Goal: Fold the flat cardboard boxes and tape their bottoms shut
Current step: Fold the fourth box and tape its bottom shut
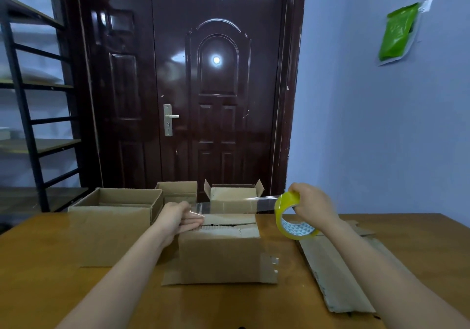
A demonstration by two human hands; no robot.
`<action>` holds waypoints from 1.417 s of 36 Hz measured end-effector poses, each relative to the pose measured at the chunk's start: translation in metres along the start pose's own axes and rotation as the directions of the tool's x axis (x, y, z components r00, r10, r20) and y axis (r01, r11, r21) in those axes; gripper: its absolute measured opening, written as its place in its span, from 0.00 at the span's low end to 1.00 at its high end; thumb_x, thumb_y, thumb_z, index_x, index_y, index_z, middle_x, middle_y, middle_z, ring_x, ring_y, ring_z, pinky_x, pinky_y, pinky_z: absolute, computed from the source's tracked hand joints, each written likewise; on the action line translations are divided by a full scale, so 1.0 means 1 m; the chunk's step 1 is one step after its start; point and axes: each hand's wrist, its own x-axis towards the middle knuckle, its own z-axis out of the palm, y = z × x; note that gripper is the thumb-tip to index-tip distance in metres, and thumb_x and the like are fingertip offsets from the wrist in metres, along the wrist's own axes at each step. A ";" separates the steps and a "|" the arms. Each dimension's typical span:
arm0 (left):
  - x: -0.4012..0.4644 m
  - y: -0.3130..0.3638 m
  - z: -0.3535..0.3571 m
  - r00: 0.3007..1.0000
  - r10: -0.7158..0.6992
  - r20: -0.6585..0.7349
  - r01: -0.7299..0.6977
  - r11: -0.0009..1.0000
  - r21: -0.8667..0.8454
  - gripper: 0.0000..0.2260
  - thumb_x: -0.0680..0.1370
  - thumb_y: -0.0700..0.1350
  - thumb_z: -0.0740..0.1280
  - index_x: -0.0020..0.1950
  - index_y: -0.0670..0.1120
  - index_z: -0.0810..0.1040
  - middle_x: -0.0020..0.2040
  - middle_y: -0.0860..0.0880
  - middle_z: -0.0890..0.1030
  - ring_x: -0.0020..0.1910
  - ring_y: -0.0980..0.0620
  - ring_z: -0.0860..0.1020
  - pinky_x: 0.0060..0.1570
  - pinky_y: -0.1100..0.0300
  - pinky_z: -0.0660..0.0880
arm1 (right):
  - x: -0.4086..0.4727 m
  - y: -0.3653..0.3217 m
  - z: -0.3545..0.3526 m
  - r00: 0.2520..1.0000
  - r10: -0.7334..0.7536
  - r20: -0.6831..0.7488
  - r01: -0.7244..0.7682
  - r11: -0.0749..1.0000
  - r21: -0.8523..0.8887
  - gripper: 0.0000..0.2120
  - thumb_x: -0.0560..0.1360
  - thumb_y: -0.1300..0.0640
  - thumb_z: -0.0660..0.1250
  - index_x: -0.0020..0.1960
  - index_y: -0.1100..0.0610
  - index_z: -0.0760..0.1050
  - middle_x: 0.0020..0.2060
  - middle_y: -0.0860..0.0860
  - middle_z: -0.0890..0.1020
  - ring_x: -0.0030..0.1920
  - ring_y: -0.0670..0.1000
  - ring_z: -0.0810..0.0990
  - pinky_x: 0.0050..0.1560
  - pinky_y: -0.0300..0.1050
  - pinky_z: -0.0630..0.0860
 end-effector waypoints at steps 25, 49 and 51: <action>0.005 -0.007 -0.026 0.965 -0.175 0.193 0.260 0.695 -0.670 0.24 0.73 0.34 0.55 0.69 0.43 0.69 0.64 0.25 0.69 0.59 0.26 0.73 0.59 0.34 0.69 | -0.002 -0.013 0.046 0.983 -0.064 0.170 0.077 0.995 -0.071 0.10 0.75 0.60 0.63 0.55 0.51 0.72 0.44 0.46 0.75 0.43 0.47 0.73 0.38 0.38 0.67; -0.010 -0.006 -0.016 0.976 -0.190 0.105 0.209 0.691 -0.692 0.29 0.74 0.32 0.54 0.75 0.43 0.55 0.59 0.28 0.71 0.52 0.30 0.76 0.36 0.43 0.79 | -0.013 0.001 0.078 0.969 -0.091 0.228 0.122 0.985 -0.123 0.11 0.76 0.58 0.63 0.57 0.50 0.71 0.48 0.47 0.78 0.42 0.47 0.76 0.32 0.32 0.65; -0.012 -0.005 -0.015 0.976 -0.186 0.111 0.210 0.685 -0.697 0.28 0.74 0.32 0.54 0.74 0.43 0.56 0.55 0.27 0.73 0.51 0.31 0.77 0.37 0.43 0.79 | -0.014 0.002 0.079 0.968 -0.088 0.234 0.119 0.986 -0.120 0.11 0.77 0.57 0.64 0.58 0.49 0.71 0.49 0.47 0.78 0.43 0.46 0.76 0.33 0.32 0.66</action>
